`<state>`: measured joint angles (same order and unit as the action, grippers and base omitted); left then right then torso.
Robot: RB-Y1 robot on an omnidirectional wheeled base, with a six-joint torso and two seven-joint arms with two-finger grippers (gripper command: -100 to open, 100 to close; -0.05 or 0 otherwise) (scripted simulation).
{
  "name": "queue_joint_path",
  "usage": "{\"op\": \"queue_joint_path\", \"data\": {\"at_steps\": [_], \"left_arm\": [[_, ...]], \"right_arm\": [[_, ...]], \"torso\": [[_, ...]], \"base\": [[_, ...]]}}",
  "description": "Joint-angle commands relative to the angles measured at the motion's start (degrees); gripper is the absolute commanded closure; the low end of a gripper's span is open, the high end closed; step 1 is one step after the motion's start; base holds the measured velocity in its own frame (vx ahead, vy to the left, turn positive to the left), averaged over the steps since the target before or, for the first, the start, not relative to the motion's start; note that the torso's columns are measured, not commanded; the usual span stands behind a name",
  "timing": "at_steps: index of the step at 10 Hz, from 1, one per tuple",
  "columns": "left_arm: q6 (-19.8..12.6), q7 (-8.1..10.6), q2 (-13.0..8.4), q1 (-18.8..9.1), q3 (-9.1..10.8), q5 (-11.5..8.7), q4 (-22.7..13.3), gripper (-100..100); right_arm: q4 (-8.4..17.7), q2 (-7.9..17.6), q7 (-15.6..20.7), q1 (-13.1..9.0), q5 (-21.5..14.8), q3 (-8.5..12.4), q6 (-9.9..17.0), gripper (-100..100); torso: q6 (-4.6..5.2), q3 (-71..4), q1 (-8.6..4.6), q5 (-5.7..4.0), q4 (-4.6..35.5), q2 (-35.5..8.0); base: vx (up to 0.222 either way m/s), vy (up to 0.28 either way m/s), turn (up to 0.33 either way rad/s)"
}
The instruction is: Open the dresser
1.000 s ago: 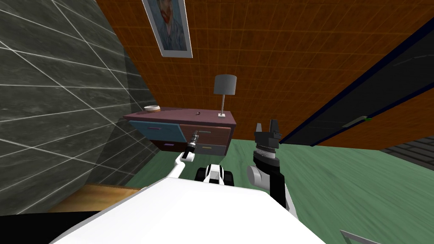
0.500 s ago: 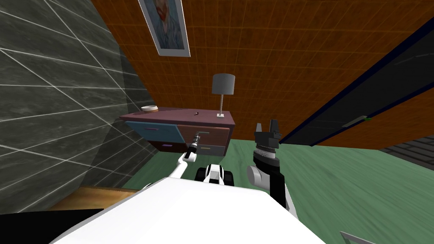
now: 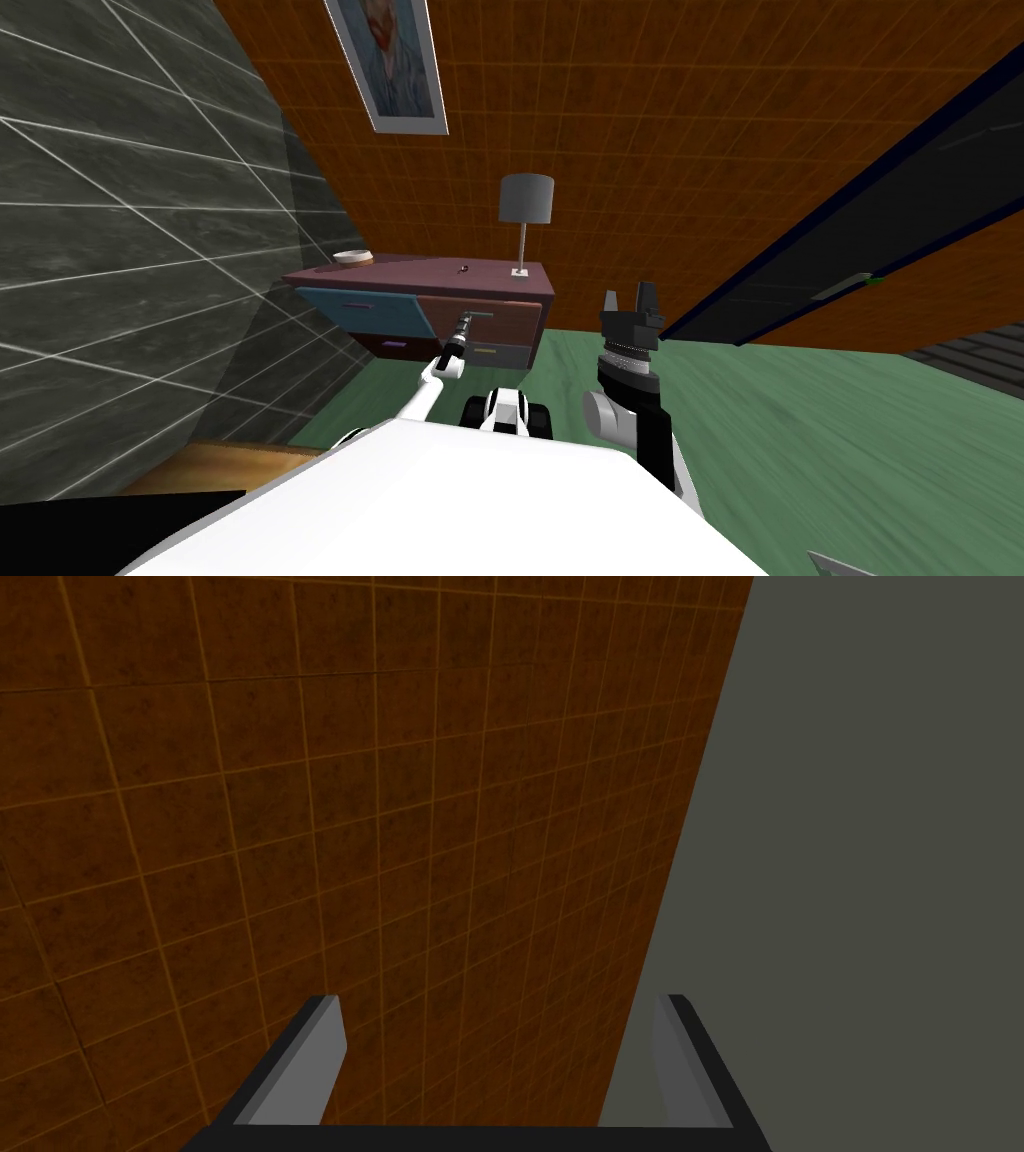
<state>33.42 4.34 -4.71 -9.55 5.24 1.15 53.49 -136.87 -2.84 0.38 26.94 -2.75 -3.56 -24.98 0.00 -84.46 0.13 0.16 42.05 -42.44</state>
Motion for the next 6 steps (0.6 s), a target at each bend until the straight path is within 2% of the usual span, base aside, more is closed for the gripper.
{"op": "queue_joint_path", "data": {"at_steps": [1, 3, 6], "left_arm": [[-0.89, 0.17, -0.04, 0.19, -0.28, 0.11, 0.12, 100], [-1.38, 0.33, -0.11, 0.01, -0.50, 0.19, 0.57, 100], [-1.36, 0.52, -0.23, 0.34, -0.71, 0.25, 0.45, 100]], "right_arm": [[0.00, 0.00, 0.00, 0.00, 0.00, 0.00, 0.00, 0], [0.01, 0.00, 0.00, -0.01, 0.00, 0.00, 0.00, 0], [0.00, 0.00, 0.00, 0.00, 0.00, 0.00, 0.00, 0]], "torso": [[-0.01, 0.01, -0.02, -0.03, 0.07, -0.02], [0.07, -0.13, -0.22, -0.11, 0.11, 0.21], [0.09, -0.26, -0.20, -0.15, 0.14, 0.39]], "base": [[-0.212, -0.030, 0.026], [-0.213, -0.042, 0.038], [-0.138, 0.003, 0.017]]}}
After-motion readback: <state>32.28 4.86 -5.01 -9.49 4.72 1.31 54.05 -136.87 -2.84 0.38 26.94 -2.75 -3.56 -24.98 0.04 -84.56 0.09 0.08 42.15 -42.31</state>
